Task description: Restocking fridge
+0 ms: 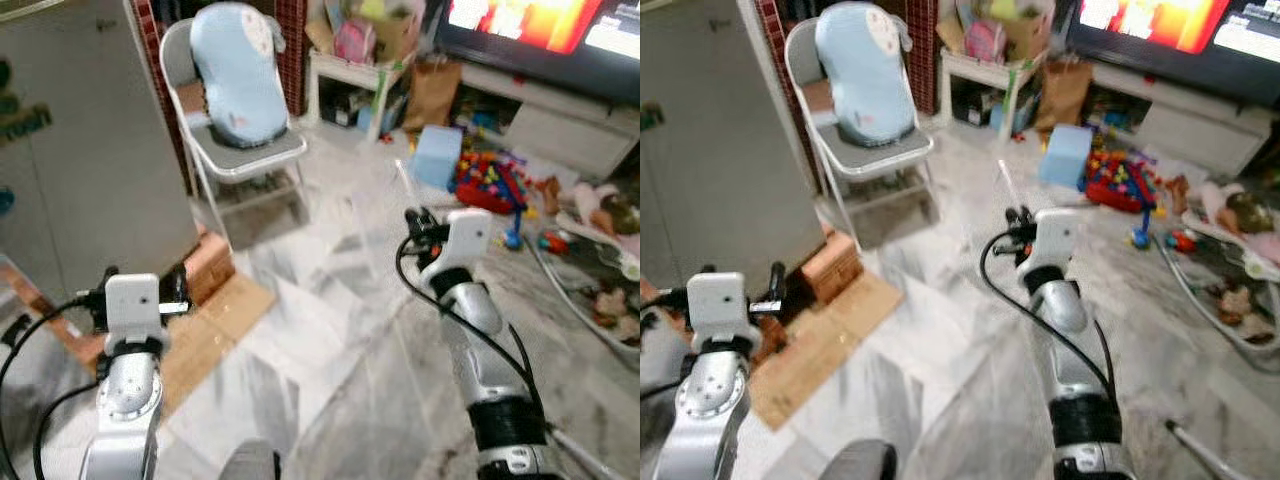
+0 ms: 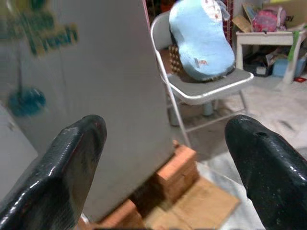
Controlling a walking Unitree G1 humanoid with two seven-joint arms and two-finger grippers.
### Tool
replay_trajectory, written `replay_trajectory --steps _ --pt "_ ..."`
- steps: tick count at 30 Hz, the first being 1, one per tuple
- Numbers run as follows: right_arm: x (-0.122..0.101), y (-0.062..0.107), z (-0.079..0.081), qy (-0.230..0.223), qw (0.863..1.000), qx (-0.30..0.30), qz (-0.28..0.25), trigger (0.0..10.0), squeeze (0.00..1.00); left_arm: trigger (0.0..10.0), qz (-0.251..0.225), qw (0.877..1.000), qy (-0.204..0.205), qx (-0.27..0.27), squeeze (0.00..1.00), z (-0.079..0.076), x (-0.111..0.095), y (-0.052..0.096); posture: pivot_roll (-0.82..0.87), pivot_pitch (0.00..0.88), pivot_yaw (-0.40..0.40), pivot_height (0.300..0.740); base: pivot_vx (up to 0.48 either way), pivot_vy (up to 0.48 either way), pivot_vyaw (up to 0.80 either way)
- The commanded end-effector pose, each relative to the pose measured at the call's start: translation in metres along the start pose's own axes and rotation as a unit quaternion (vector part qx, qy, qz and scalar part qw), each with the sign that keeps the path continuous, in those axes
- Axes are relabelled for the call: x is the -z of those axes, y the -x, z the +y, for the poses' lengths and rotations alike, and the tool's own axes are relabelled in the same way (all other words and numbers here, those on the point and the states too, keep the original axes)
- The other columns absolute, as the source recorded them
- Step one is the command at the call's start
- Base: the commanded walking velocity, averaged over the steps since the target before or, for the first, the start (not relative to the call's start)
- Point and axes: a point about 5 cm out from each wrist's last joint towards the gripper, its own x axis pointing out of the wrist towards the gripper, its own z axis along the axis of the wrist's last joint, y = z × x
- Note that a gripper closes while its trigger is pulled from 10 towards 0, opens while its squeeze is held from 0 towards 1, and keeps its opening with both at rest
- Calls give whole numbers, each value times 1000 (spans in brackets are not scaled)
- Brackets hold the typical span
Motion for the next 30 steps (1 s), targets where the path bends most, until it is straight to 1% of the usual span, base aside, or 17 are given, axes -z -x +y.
replay_trajectory --steps 1,2,4,7,11,13,16,18,24,28,30 --pt "-4 5 -14 0 999 34 -14 10000 0 10000 -7 1000 -1 28 0 -10 -4 -3 87 0 19 740 0 0 0" --pt "-3 5 -16 -5 999 42 -14 10000 0 10000 -8 999 -5 34 0 -12 -5 -4 87 0 19 740 0 0 0" --pt "-2 9 -17 -8 998 55 -18 10000 0 10000 -10 999 -9 49 0 -16 -7 -7 67 0 57 740 0 0 0" --pt "-1 13 -17 -6 998 65 -21 10000 0 10000 -14 998 -12 66 0 -20 -10 -12 49 0 73 740 0 0 0" --pt "-5 16 -18 0 997 72 -27 10000 0 10000 -24 996 -14 85 0 -26 -16 -16 31 2 71 740 0 0 0" --pt "-6 17 -19 1 997 74 -27 10000 0 10000 -24 996 -10 81 0 -26 -16 -16 29 9 62 740 0 0 0" --pt "-8 18 -18 4 997 70 -24 10000 0 10000 -18 997 -3 74 0 -27 -14 -11 26 29 36 740 0 0 0" --pt "-6 18 -15 0 998 63 -18 10000 0 10000 -9 997 2 74 0 -28 -10 -7 26 33 33 740 0 0 0" --pt "-5 18 -12 1 998 58 -13 10000 0 10000 -4 997 9 77 0 -27 -9 -3 37 55 16 740 0 0 0" --pt "-8 15 -6 13 999 42 -15 10000 0 10000 -9 998 11 67 0 -24 -12 -6 39 61 6 740 0 0 738" --pt "-9 13 -5 8 999 40 -16 10000 0 10000 -9 998 13 65 0 -24 -13 -6 42 64 1 740 0 0 800"
